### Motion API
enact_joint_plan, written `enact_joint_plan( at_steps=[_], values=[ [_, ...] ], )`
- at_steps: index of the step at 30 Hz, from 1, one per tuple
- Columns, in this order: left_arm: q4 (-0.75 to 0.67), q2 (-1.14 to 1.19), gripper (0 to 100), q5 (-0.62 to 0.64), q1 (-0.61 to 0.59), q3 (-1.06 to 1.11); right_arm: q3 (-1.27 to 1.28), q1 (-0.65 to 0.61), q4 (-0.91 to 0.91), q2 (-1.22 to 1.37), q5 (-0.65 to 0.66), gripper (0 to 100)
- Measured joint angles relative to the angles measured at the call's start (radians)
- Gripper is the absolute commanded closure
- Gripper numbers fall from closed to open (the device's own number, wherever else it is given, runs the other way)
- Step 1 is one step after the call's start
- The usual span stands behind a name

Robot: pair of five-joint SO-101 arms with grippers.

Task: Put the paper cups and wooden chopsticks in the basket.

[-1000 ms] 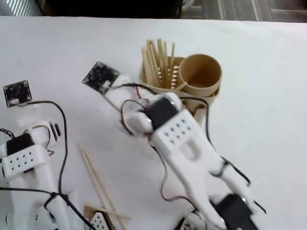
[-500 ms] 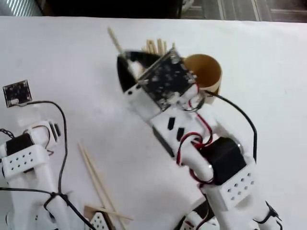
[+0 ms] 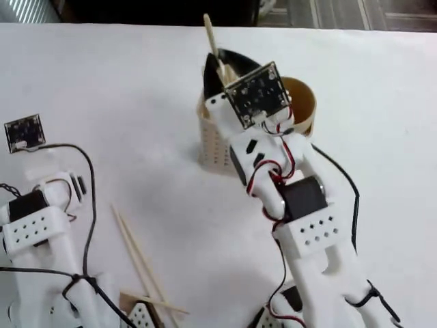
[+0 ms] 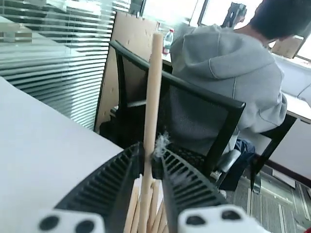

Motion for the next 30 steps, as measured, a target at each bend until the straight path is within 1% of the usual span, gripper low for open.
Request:
enact_joint_plan(
  at_steps=[2, 4, 5, 7, 12, 15, 18, 21, 23, 26, 30],
  values=[
    [0.0, 0.0, 83, 0.0, 0.0, 0.0, 0.035, 0.011, -0.005, 0.0, -0.011, 90.9],
    [0.0, 0.0, 83, 0.0, 0.0, 0.0, 0.034, 0.025, 0.014, 0.003, -0.049, 83.9],
    [0.0, 0.0, 83, 0.0, 0.0, 0.0, 0.023, 0.034, 0.037, 0.011, -0.072, 82.4],
    [0.0, 0.0, 83, 0.0, 0.0, 0.0, -0.029, 0.046, 0.117, 0.049, -0.107, 83.8],
    [0.0, 0.0, 83, 0.0, -0.002, 0.0, -0.282, 0.049, 0.431, 0.12, -0.155, 88.7],
    [0.0, 0.0, 83, 0.0, 0.0, 0.0, -0.46, -0.005, 0.664, 0.127, -0.157, 89.3],
    [0.026, 0.0, 83, 0.0, 0.0, -0.021, -0.545, -0.089, 0.891, 0.126, -0.161, 89.2],
    [0.101, 0.0, 83, 0.0, 0.0, -0.091, -0.543, -0.17, 1.077, 0.127, -0.161, 89.2],
    [0.152, 0.0, 83, 0.0, 0.0, -0.138, -0.499, -0.213, 1.143, 0.126, -0.161, 89.1],
    [0.218, 0.0, 83, 0.0, -0.002, -0.201, -0.399, -0.252, 1.172, 0.126, -0.161, 89.1],
    [0.307, 0.0, 83, 0.0, 0.0, -0.278, -0.285, -0.261, 1.177, 0.126, -0.161, 89.1]
  ],
)
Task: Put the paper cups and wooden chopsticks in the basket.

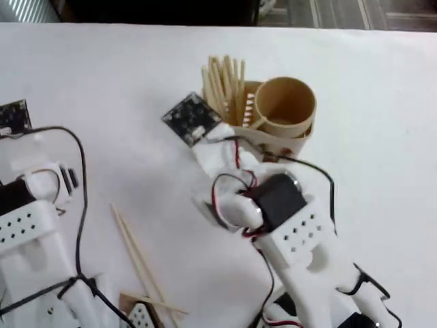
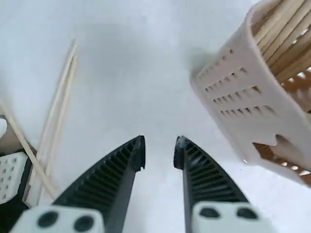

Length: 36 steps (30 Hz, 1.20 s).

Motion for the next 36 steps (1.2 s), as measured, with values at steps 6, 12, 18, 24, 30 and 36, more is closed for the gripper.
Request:
enact_joint_plan(
  at_steps=[6, 12, 18, 24, 30, 36],
  values=[
    [0.176, 0.0, 83, -0.058, 0.0, -0.104, 0.133, 0.002, -0.011, 0.0, -0.087, 89.0],
    [0.276, -0.002, 83, -0.137, 0.031, -0.058, 0.239, 0.078, -0.097, 0.0, -0.132, 89.2],
    [0.152, -0.002, 83, -0.147, 0.186, 0.199, 0.256, 0.256, -0.12, 0.0, -0.135, 89.3],
    [-0.06, -0.002, 83, -0.038, 0.302, 0.399, 0.331, 0.365, -0.12, -0.143, -0.135, 89.2],
    [-0.097, -0.002, 83, -0.02, 0.33, 0.413, 0.423, 0.374, -0.163, -0.33, -0.135, 89.3],
    [-0.1, -0.002, 83, -0.015, 0.397, 0.422, 0.535, 0.373, -0.245, -0.437, -0.135, 89.0]
  ],
)
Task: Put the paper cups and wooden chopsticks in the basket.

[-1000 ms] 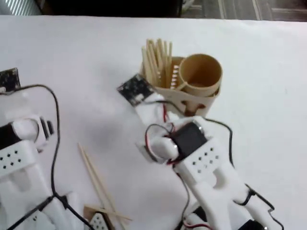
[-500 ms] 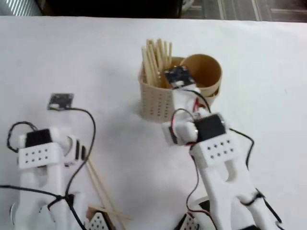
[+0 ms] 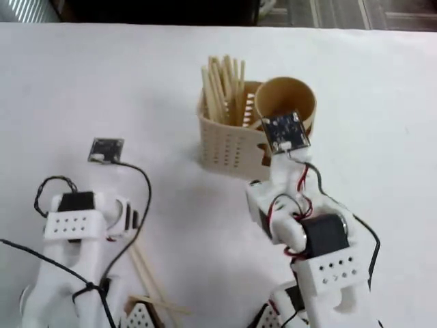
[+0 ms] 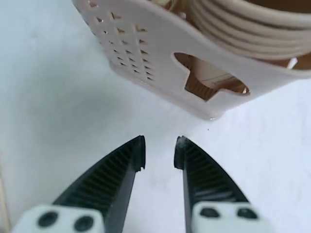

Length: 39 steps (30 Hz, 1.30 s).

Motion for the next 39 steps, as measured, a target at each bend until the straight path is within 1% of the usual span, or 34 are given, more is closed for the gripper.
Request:
enact_joint_plan(
  at_steps=[3, 9, 11, 17, 22, 27, 29, 32, 35, 39],
  values=[
    [0.0, 0.0, 83, 0.003, 0.046, 0.0, 0.005, 0.0, -0.003, -0.015, 0.0, 89.0],
    [-0.012, 0.008, 83, 0.005, 0.058, 0.0, 0.005, 0.002, -0.003, -0.017, 0.0, 89.0],
    [-0.012, 0.044, 83, 0.005, 0.06, 0.0, 0.005, 0.002, -0.003, -0.017, 0.0, 89.0],
    [-0.017, 0.259, 83, 0.006, 0.006, -0.057, 0.005, 0.002, -0.003, -0.017, 0.0, 89.0],
    [-0.064, 0.483, 83, 0.005, 0.002, -0.133, 0.005, 0.002, -0.003, -0.017, 0.0, 89.0],
    [-0.041, 0.681, 83, 0.005, 0.0, -0.259, 0.005, 0.002, -0.003, -0.017, 0.0, 89.0],
    [-0.011, 0.747, 87, 0.005, 0.0, -0.318, 0.005, 0.002, -0.003, -0.017, 0.0, 89.0],
    [0.018, 0.839, 98, 0.015, 0.005, -0.4, 0.005, 0.002, -0.003, -0.017, 0.0, 89.0],
    [0.028, 0.899, 97, 0.075, 0.008, -0.459, 0.005, 0.002, -0.003, -0.017, 0.0, 89.0],
    [0.077, 0.962, 98, 0.144, 0.021, -0.532, 0.005, 0.002, -0.003, -0.017, 0.0, 89.0]
  ],
)
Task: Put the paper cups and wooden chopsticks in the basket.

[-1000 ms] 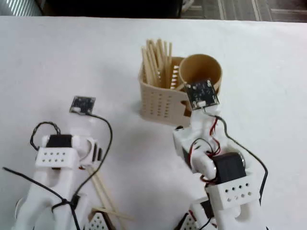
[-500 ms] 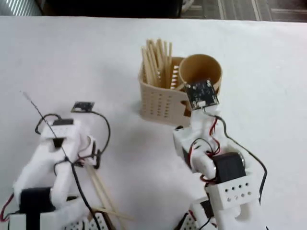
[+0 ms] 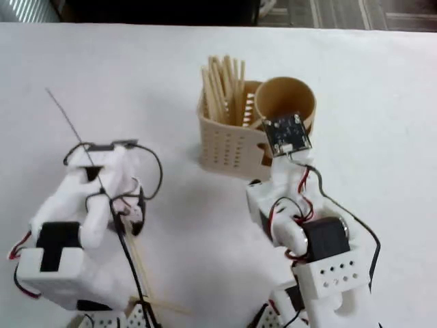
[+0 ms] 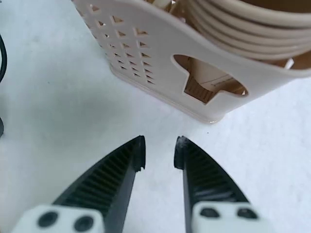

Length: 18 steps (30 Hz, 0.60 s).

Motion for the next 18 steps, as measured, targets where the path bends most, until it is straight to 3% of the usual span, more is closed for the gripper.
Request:
enact_joint_plan(
  at_steps=[18],
  values=[
    [0.0, 0.049, 98, 0.107, 0.0, -0.451, 0.0, 0.005, 0.0, 0.0, 0.0, 89.0]
  ],
)
